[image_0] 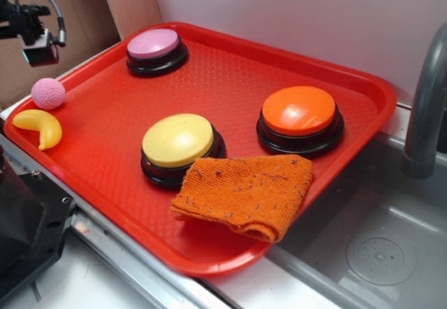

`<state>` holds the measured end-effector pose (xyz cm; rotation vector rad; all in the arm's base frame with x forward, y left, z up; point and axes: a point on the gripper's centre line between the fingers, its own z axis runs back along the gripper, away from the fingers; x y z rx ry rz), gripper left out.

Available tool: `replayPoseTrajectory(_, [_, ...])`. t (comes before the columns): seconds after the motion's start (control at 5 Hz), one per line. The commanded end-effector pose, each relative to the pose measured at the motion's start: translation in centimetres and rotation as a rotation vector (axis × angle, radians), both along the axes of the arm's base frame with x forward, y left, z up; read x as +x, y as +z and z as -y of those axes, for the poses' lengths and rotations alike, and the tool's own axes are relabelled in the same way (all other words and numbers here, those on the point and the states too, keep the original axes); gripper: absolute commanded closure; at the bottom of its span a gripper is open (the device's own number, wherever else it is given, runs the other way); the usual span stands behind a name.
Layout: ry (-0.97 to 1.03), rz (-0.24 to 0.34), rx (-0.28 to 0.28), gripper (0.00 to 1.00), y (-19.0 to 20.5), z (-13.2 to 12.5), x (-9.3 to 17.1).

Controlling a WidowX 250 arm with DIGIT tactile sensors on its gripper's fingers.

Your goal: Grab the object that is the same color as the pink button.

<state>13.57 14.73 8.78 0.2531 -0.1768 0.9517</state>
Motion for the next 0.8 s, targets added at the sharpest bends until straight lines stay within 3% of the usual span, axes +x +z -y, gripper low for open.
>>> replayPoseTrajectory(0.0, [0.002, 0.007, 0.031, 0.0, -2.8, -1.7, 1.4])
replayPoseTrajectory(0.6, [0.015, -0.021, 0.022, 0.0, -5.1, -2.9, 1.6])
